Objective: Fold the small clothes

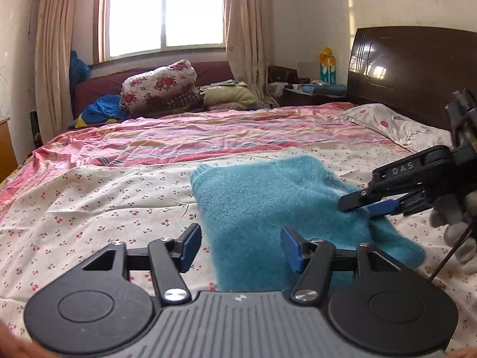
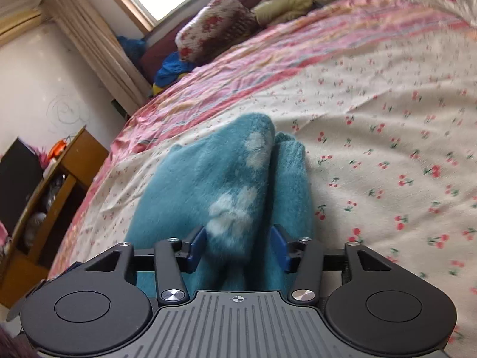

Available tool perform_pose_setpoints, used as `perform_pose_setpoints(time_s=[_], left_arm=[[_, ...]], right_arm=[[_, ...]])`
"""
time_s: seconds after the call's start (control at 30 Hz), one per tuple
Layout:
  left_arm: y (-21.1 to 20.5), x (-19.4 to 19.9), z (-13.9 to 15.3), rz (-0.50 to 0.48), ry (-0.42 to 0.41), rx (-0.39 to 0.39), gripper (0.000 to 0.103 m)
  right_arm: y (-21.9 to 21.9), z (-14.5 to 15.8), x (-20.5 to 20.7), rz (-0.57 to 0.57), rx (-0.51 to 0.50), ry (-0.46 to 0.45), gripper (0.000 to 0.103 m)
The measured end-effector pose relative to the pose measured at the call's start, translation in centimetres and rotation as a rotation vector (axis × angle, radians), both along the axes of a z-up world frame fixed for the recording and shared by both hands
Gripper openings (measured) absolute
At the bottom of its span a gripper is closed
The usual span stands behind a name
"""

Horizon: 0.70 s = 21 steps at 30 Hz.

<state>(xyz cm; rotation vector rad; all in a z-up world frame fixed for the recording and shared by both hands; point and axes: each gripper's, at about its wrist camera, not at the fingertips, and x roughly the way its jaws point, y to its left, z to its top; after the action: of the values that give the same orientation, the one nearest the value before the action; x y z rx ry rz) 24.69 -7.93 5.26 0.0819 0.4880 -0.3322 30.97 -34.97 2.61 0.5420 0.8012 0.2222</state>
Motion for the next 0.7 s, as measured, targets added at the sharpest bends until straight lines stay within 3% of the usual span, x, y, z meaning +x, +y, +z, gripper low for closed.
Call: perform_pose_setpoints(time_s=[0.13,0.2,0.23,0.43,0.5,0.57,0.63,0.7], left_arm=[[0.5,2.2,-1.1,0.018,0.079,-0.044,0.066],[0.4,3.1,-1.8,0.027,0.126,-0.064,0.066],[0.2,3.1,-1.9,0.026,0.135,-0.065,0.066],[-1.2,1.0,0.1,-0.047,0.032,-0.049,0.068],[-2.0,1.4,-0.1,-0.050,0.027,-0.025,0.069],[-2.8,2.5,-1.4,-0.033,0.079,0.029,0.069],[-2.9,3.1,-2.9,-0.019,0.129,0.025,0.069],[-2.7,3.1,-3.3,-0.017,0.130,0.006,0.070]], right_arm=[[0.5,-1.0,1.1,0.009,0.026,0.003,0.053],[0.5,-1.2,0.9,-0.001,0.057,0.004,0.035],[0.4,-1.2,0.7,0.004,0.081,0.006,0.031],[-1.3,1.6,-2.0,-0.024,0.109,-0.101,0.025],[-1.6,1.8,-2.1,-0.045,0.072,-0.108,0.025],[-1.3,0.3,-1.5,-0.061,0.024,-0.064,0.024],[-1.0,-1.8,-0.9,-0.080,-0.020,-0.026,0.023],[-1.9,-2.5,-0.8,-0.106,0.043,-0.029,0.022]])
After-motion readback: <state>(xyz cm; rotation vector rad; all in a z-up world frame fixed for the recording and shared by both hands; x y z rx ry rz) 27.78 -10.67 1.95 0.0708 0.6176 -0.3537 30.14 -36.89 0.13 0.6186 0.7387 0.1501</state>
